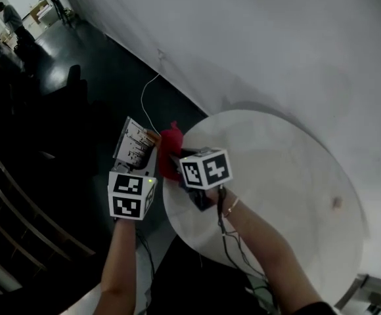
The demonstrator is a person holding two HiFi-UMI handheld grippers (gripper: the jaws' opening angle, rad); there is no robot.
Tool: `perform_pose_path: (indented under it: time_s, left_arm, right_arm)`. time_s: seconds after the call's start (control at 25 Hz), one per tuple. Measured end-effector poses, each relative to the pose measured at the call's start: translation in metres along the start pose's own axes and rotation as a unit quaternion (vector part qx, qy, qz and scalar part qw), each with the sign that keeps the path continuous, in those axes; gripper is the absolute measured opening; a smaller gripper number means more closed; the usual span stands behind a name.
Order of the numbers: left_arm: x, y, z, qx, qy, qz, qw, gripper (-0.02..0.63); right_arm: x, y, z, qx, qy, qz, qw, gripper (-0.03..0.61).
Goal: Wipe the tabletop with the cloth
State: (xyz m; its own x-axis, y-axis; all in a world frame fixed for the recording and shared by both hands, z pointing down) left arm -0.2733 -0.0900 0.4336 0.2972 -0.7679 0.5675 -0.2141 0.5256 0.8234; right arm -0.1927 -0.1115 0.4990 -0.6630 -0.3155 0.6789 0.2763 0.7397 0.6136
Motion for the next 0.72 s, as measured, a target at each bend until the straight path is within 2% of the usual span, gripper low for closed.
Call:
perform_pose_path:
  time_s: [0.12, 0.32, 0.52, 0.72]
  left_arm:
    - [-0.006, 0.011, 0.009, -0.008, -0.005, 0.005, 0.9999, 0.064]
    - [0.004, 0.009, -0.002, -0.006, 0.012, -0.001, 0.9999, 0.063]
    - [0.03, -0.006, -0.039, 0.011, 0.059, -0.008, 0.9982, 0.063]
    - [0.052, -0.03, -0.086, 0.044, 0.108, -0.015, 0.9931, 0.063]
  right_arm:
    - [0.015, 0.011, 0.0, -0.007, 0.011, 0.023, 1.0, 0.046]
    - [0.0, 0.026, -0.036, -0.007, 0.056, 0.04, 0.998, 0.046]
    - [-0.041, 0.038, -0.099, 0.03, 0.121, 0.023, 0.992, 0.046]
    - [-0.107, 0.06, -0.174, 0.083, 0.194, 0.007, 0.978, 0.046]
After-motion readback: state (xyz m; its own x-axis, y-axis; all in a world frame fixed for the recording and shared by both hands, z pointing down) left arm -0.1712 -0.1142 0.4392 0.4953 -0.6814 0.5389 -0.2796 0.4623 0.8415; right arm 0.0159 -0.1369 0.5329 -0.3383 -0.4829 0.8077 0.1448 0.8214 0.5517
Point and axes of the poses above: the fingertips, and each gripper's own axes: x forward along the fingers, z to its left, y out of its underside, the point moved 3 cm from there along -x, backward along the fingers, and after that the axes turned 7 degrees about y, right-handed, at the moved point
